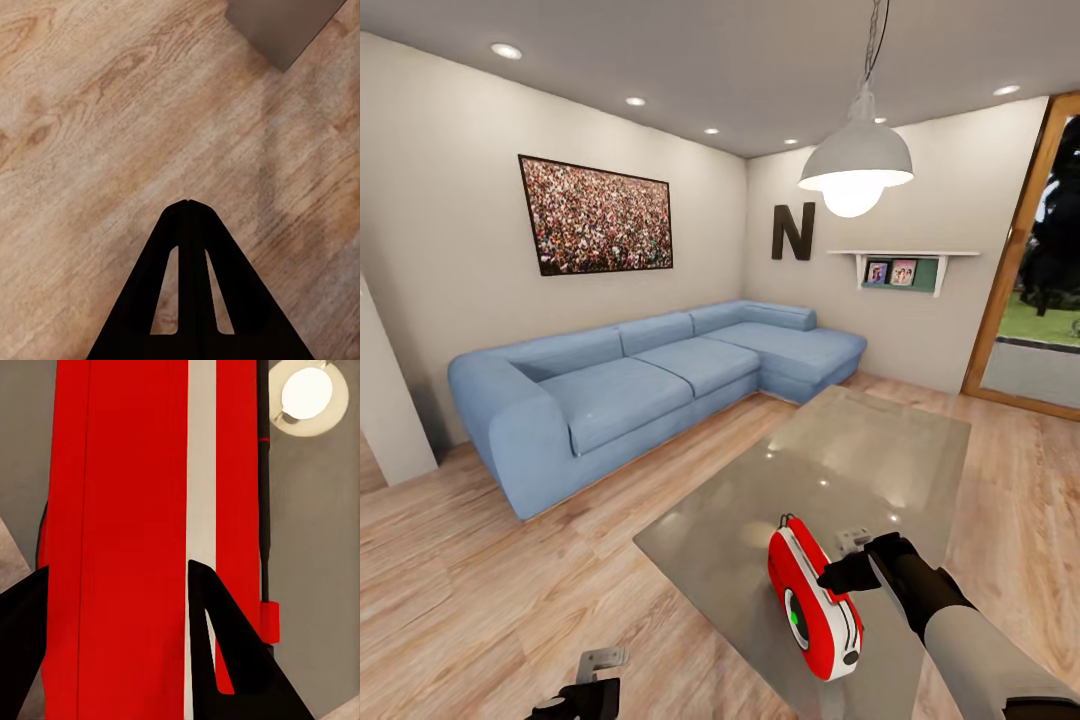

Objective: Turn on the radio receiver that's on the table in the living room.

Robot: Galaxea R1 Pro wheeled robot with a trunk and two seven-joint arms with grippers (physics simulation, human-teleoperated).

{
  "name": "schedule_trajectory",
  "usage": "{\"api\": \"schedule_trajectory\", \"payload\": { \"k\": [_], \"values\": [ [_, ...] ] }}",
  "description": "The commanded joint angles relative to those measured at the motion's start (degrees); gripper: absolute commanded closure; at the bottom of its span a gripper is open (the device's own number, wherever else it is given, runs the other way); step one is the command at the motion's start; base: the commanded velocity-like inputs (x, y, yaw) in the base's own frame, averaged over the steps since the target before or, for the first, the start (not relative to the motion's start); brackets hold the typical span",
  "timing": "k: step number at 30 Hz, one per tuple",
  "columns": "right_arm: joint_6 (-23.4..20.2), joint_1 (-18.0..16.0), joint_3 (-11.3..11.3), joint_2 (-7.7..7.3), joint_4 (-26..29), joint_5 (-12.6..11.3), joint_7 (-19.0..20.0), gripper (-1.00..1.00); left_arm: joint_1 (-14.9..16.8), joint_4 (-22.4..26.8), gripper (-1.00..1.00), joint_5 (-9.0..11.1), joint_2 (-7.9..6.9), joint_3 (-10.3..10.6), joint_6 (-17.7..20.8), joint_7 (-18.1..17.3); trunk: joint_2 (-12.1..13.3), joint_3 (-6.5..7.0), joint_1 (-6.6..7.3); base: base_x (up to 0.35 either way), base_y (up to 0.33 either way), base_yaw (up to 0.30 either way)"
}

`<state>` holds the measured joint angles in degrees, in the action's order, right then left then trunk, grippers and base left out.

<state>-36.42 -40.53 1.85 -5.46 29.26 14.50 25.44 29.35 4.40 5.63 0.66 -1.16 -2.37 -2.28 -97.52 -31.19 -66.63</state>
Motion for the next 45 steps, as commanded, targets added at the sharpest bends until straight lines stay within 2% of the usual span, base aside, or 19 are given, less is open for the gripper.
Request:
{"api": "schedule_trajectory", "payload": {
  "k": [1, 21, 22, 38, 45],
  "values": [
    [-0.06, 0.01, -0.01, 0.01, 0.01, -0.26, -0.01, 1.00, 0.00, 0.00, 1.00, 0.00, -0.01, -0.01, 0.00, 0.00, 0.00, 0.00, 0.00, 0.000, 0.000, 0.000],
    [-0.01, 0.01, -0.06, -0.04, 0.01, -0.26, -0.12, 1.00, 0.00, -0.02, 1.00, 0.00, 0.05, 0.00, -0.04, 0.06, -0.80, -0.36, -0.44, 0.000, 0.000, 0.000],
    [0.00, 0.01, -0.07, -0.04, 0.01, -0.26, -0.12, -1.00, 0.00, -0.03, 1.00, 0.00, 0.05, 0.00, -0.06, 0.07, -0.80, -0.36, -0.44, 0.000, 0.000, 0.000],
    [0.03, -0.01, -0.06, -0.06, 0.01, -0.26, -0.12, -1.00, 0.00, -0.09, 1.00, -0.24, -0.19, 0.08, -0.17, 0.00, -0.80, -0.36, -0.44, 0.000, 0.000, 0.000],
    [-0.01, 0.01, -0.01, -0.07, 0.01, -0.26, -0.12, -1.00, 0.00, -0.17, 1.00, -0.51, -0.44, 0.11, -0.26, 0.08, 2.01, 0.90, 1.10, 0.000, 0.000, 0.000]
  ]
}}
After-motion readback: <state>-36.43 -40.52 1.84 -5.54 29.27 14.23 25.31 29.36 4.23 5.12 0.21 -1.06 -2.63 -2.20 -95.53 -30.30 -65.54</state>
